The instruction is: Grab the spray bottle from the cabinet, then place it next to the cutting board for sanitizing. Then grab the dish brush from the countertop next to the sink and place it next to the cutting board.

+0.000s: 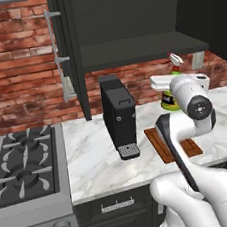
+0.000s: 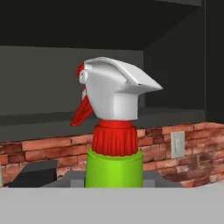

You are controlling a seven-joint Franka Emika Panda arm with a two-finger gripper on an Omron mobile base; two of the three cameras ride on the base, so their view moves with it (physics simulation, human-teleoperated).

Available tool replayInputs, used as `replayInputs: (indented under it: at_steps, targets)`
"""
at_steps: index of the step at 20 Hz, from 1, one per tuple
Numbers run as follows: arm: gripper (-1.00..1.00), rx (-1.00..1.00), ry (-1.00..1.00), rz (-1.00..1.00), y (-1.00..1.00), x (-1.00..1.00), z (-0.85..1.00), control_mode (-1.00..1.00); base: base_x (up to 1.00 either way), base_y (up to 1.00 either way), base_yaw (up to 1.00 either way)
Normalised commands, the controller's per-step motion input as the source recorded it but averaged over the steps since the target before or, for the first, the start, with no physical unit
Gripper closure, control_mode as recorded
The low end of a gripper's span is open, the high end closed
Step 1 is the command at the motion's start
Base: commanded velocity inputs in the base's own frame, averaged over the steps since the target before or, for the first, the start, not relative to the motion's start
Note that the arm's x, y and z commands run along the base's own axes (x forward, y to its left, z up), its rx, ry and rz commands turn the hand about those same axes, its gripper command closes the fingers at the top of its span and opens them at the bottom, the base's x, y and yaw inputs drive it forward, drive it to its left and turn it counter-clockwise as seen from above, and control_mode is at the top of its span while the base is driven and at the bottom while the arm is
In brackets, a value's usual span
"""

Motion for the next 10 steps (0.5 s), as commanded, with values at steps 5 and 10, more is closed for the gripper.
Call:
replayInputs:
  at_steps: [5,10]
  targets:
    - [1.00,-0.31,0.01,0.27,-0.11,0.64,-1.00,-1.00,0.00,0.00,0.00]
    - [1.00,-0.22,0.00,0.28,-0.32,0.66,-0.95,-1.00,0.00,0.00,0.00]
